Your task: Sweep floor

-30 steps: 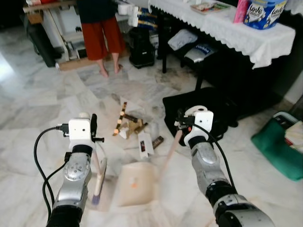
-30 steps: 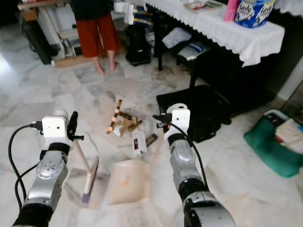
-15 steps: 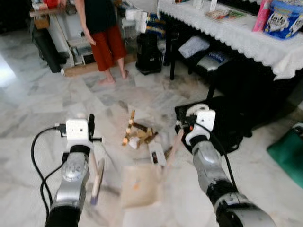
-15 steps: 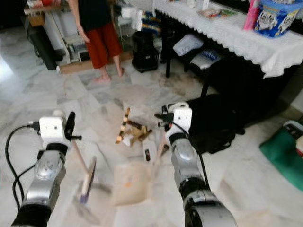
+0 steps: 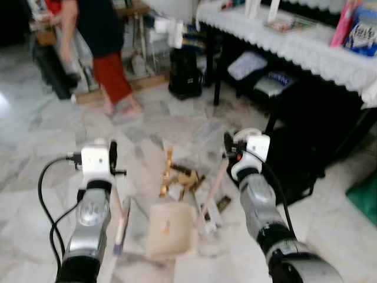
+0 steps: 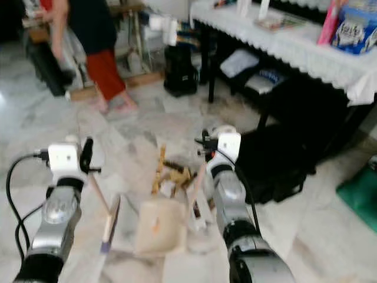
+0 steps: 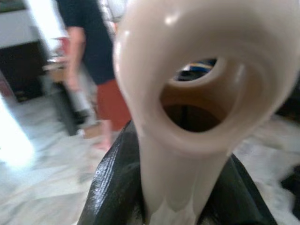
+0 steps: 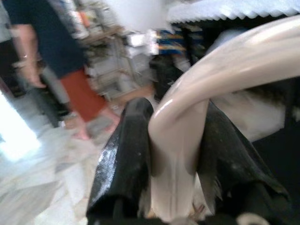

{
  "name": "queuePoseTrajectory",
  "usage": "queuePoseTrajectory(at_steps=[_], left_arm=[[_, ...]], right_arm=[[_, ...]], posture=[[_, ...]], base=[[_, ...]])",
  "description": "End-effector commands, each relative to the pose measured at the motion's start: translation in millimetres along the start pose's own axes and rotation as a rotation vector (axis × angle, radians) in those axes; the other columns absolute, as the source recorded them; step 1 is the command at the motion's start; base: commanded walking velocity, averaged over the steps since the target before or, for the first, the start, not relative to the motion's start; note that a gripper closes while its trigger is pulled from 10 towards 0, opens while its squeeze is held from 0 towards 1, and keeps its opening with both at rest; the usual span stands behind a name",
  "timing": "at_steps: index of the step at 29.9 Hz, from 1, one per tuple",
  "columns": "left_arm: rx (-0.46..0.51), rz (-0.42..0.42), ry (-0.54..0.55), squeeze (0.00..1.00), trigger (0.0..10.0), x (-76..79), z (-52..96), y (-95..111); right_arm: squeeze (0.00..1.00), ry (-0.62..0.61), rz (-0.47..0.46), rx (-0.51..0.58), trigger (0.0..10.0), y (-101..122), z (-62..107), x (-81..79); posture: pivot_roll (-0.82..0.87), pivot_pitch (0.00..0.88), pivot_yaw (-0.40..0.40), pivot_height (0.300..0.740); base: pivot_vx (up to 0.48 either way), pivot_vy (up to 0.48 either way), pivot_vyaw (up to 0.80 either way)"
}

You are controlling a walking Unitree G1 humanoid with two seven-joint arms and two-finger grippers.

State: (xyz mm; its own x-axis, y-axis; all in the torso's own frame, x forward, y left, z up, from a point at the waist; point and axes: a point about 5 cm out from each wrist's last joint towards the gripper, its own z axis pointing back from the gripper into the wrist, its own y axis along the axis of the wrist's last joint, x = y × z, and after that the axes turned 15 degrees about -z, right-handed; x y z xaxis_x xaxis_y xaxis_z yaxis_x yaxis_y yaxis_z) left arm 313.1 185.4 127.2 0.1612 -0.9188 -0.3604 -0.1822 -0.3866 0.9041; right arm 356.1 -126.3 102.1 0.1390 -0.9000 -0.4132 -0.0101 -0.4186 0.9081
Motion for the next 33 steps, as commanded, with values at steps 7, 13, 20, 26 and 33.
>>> queuePoseTrajectory(at_steps=[7,13,20,26,33], left_arm=[[0.081,-0.007,0.026,0.00,10.0,-7.4,-4.9,14.3],[0.093,-0.006,0.028,0.00,10.0,-7.5,-6.3,16.4],[0.116,-0.006,0.041,0.00,10.0,-10.8,-11.1,23.4],[0.122,-0.007,0.036,0.00,10.0,-10.1,-11.7,24.3],[0.130,-0.004,0.041,0.00,10.0,-11.4,-13.0,26.8]], right_arm=[[0.00,0.027,0.009,0.043,10.0,11.5,-6.8,-7.5],[0.00,0.031,0.012,0.051,10.0,13.8,-8.1,-8.4],[0.00,0.037,0.016,0.080,10.0,19.0,-9.1,-8.6],[0.00,0.034,0.010,0.088,10.0,21.1,-9.9,-8.7],[0.00,0.034,0.004,0.092,10.0,22.5,-10.3,-7.8]], posture=[[0.02,0.000,0.062,0.740],[0.02,0.000,0.061,0.740],[0.02,0.000,0.061,0.740],[0.02,0.000,0.066,0.740],[0.02,0.000,0.066,0.740]], base=[[0.221,0.223,-0.79],[0.000,0.000,-0.79],[0.000,0.000,-0.44],[0.000,0.000,0.00],[0.000,0.000,-0.80]])
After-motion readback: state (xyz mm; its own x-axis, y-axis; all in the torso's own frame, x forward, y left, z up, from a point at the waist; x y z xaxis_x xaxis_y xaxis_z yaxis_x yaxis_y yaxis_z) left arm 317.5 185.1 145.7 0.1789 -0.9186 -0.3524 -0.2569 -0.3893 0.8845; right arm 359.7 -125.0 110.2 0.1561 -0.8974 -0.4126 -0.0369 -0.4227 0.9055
